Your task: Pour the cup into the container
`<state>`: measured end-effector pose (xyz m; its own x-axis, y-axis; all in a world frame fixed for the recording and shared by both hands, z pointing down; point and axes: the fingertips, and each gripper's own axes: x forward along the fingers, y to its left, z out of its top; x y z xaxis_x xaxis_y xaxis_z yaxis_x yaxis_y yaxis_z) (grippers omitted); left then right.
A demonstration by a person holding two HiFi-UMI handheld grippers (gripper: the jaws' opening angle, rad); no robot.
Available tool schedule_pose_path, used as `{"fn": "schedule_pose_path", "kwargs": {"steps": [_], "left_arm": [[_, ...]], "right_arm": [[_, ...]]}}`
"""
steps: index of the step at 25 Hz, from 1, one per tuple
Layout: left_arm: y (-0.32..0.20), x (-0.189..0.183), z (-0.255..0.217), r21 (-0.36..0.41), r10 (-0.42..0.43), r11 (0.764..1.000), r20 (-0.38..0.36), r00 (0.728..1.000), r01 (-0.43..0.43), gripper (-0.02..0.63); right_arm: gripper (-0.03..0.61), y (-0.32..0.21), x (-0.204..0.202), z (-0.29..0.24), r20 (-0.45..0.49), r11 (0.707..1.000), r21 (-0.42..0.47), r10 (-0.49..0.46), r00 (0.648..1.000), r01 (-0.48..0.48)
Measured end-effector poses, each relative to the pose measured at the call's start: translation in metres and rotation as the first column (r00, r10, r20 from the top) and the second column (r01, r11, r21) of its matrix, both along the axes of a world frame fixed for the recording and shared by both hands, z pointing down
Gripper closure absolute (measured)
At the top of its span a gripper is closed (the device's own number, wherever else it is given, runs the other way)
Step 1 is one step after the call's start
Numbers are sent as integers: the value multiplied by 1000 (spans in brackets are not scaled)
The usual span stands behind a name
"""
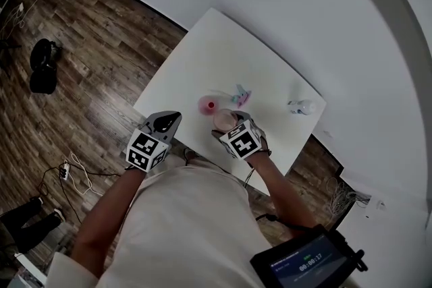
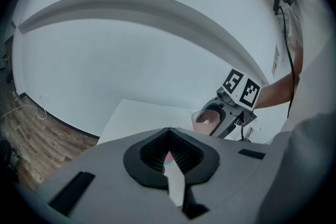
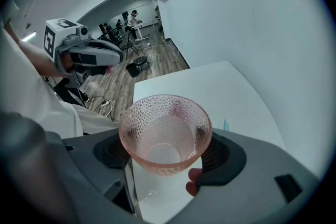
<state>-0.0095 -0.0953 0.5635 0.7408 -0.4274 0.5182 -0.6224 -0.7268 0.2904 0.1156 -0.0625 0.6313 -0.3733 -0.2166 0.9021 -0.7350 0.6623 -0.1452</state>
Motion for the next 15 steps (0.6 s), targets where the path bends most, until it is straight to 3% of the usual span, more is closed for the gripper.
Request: {"fn": "schedule_pose_path", "kwargs": {"steps": [15], "left_arm": [[-6, 2, 3, -4, -12, 1000, -2, 1000, 12, 604]], "right_arm": [[198, -2, -3, 11, -36, 995, -91, -43, 998, 39]]}}
